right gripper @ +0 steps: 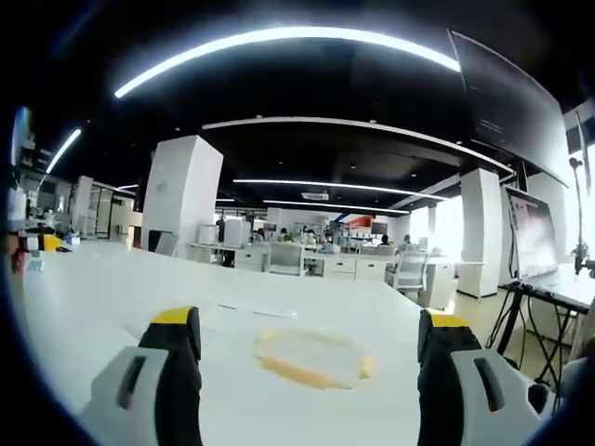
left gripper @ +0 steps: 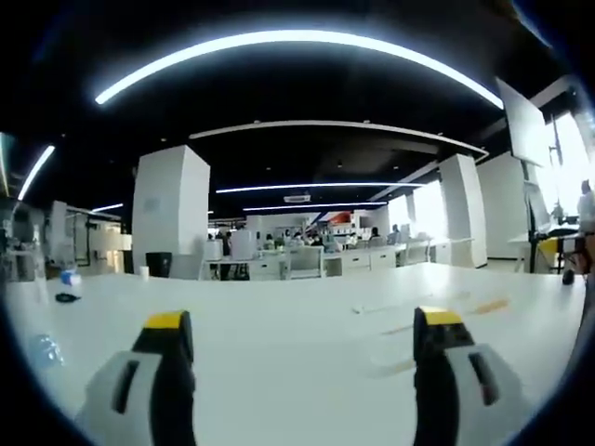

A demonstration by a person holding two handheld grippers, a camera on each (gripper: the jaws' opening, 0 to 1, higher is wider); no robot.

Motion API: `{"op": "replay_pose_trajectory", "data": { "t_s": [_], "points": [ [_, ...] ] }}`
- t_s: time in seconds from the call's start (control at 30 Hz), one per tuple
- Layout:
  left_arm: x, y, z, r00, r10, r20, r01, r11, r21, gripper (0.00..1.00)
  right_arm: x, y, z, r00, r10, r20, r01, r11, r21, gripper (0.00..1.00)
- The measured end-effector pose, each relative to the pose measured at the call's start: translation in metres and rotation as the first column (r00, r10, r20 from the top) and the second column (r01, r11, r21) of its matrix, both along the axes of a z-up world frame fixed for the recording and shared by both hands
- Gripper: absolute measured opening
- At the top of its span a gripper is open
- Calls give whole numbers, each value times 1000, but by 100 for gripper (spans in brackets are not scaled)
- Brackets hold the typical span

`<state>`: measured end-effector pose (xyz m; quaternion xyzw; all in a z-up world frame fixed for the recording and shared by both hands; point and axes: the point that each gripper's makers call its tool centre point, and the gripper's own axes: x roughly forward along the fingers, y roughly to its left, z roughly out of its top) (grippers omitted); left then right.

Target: Snap each plastic latch of the storage box into its locked position after aligning the lid with the box until every specified latch is closed and the lid sits flush.

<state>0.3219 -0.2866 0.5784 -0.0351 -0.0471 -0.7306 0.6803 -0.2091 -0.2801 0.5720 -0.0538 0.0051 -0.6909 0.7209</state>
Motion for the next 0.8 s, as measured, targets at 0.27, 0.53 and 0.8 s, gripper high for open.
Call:
{"op": "replay_pose_trajectory", "data": {
  "t_s": [0.27, 0.53, 0.8],
  "points": [
    [-1, -1, 2, 1000, -10, 5, 10, 1000, -8, 100, -2, 0, -3, 1000, -6, -2, 6, 1000, 11, 100],
    [2, -2, -1, 1000, -8, 2, 8, 1000, -3, 100, -2, -1, -4, 1000, -13, -15, 13, 1000, 17, 100],
    [3, -5, -6, 1000, -15, -6, 15, 1000, 10, 100, 0, -1, -3, 1000, -13, -29, 13, 1000, 15, 100]
  ]
}}
